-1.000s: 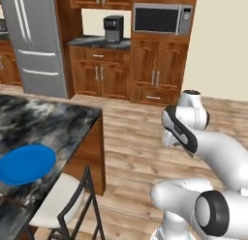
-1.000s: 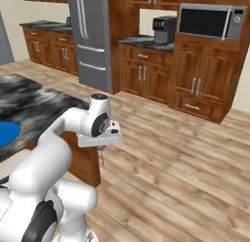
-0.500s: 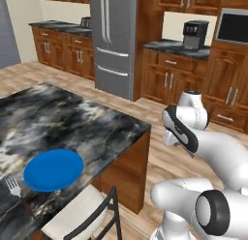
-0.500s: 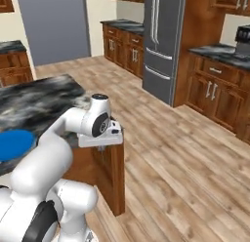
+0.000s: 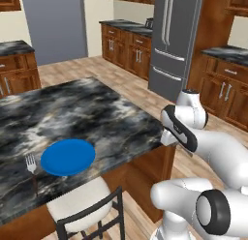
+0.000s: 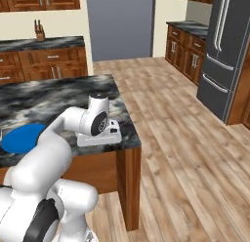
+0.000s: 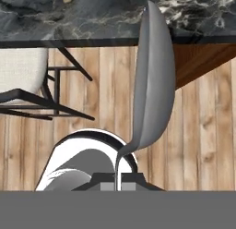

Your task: Take the fork and place it on the left side of the plate. Then take the spoon and place it on the right side of the plate. Make sure they're directly next to the plate.

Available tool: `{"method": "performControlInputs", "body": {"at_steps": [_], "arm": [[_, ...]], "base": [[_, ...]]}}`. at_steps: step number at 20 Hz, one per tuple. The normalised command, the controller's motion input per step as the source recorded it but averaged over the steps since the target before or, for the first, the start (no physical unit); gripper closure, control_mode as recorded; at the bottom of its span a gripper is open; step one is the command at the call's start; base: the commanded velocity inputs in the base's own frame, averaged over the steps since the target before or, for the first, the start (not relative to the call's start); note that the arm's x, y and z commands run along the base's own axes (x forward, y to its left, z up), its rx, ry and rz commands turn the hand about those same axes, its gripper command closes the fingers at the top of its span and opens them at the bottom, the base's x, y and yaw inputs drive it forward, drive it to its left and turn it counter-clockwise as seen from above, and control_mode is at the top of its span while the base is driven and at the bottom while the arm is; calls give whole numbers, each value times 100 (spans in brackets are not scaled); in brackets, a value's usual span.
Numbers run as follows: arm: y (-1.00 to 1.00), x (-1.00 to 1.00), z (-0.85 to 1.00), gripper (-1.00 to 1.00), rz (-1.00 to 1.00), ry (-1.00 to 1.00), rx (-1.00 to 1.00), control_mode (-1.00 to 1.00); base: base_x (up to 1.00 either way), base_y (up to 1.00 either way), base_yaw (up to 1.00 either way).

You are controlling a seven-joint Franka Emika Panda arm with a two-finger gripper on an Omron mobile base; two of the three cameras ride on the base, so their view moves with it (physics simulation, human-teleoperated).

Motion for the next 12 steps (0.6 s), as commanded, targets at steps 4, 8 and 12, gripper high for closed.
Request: {"method": "performControlInputs", "body": {"at_steps": [4,8,12], "arm": [[0,0,0,100,0,0,0,100],[0,0,0,100,0,0,0,100],[0,0,0,100,0,0,0,100]], "base": [[71,0,12],[83,0,14],[88,0,27]]}}
